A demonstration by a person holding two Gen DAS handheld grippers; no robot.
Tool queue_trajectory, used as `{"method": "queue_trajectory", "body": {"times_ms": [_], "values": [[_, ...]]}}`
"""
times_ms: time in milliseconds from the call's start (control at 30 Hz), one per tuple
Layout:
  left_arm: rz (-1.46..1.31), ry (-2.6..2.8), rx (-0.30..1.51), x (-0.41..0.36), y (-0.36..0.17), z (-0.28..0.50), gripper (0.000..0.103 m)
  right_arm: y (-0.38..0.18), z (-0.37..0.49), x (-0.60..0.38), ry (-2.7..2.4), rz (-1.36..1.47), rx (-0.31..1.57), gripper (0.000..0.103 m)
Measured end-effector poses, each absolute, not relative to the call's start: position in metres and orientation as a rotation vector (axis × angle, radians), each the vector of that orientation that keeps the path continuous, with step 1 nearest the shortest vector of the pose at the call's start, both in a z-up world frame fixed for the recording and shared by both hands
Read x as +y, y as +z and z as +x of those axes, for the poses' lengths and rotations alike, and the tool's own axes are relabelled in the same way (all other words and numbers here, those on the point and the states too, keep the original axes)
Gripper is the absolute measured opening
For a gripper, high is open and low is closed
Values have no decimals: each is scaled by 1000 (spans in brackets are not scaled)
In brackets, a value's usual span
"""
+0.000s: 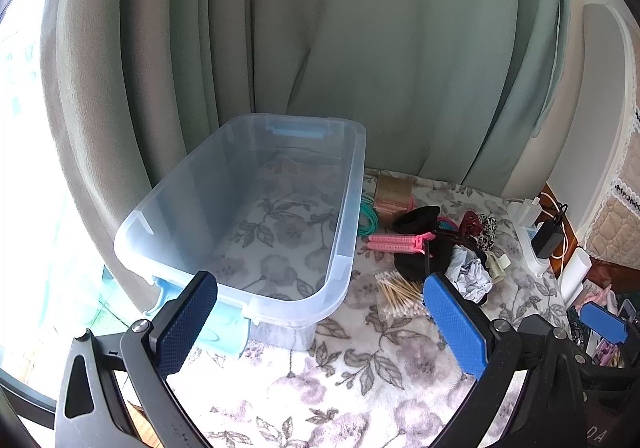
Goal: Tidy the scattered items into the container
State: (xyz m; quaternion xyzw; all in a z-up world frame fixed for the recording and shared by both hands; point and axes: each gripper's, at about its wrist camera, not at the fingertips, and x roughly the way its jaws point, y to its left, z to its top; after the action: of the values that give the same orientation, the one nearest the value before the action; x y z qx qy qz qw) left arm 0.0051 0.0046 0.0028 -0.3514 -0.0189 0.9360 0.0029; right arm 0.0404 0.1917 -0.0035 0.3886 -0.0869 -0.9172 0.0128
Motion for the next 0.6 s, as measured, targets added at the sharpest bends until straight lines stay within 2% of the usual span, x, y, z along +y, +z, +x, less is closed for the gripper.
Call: {"method": "queue_trajectory", "body": {"times_ms": [600], "values": [[-1072, 2959, -66, 7, 6, 8, 103, -2, 43, 195, -2850, 1189, -278, 103]]}}
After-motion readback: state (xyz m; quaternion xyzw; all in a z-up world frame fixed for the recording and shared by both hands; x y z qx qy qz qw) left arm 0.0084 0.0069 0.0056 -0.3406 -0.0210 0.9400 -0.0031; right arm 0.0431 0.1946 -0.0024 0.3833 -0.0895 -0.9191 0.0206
